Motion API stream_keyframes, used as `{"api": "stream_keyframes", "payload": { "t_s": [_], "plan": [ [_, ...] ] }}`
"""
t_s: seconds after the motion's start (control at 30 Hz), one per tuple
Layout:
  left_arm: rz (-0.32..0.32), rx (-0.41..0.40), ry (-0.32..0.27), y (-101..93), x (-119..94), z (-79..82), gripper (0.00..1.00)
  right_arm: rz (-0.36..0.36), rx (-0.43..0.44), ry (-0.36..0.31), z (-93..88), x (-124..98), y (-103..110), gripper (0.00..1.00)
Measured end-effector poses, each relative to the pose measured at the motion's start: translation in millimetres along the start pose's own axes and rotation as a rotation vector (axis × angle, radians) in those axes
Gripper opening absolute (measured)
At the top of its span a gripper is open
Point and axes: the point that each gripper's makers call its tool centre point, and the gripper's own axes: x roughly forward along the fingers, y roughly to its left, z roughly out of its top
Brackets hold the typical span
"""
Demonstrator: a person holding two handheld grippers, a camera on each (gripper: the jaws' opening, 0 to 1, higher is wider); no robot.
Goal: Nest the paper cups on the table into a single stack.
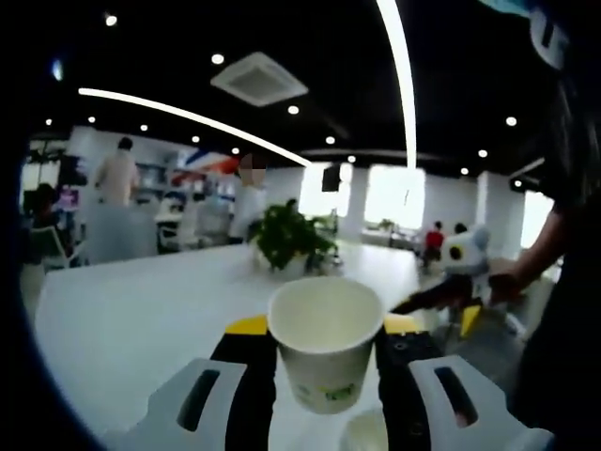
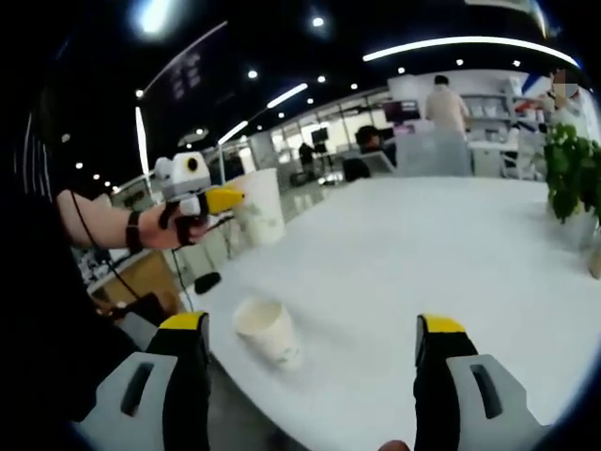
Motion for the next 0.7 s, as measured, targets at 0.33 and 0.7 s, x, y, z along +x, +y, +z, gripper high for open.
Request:
{"api": "stream_keyframes", "payload": {
  "t_s": [0.33, 0.7],
  "plan": [
    [-0.037, -0.030, -0.002, -20.3, -4, -11.3, 0.39, -0.001, 0.013, 0.007, -5.7, 0, -1, 0.88],
    [-0.077, -0.046, 0.021, -36.4, -3, -29.6, 0.39, -0.004, 0.012, 0.010, -4.5, 1, -4, 0.88]
  ]
}}
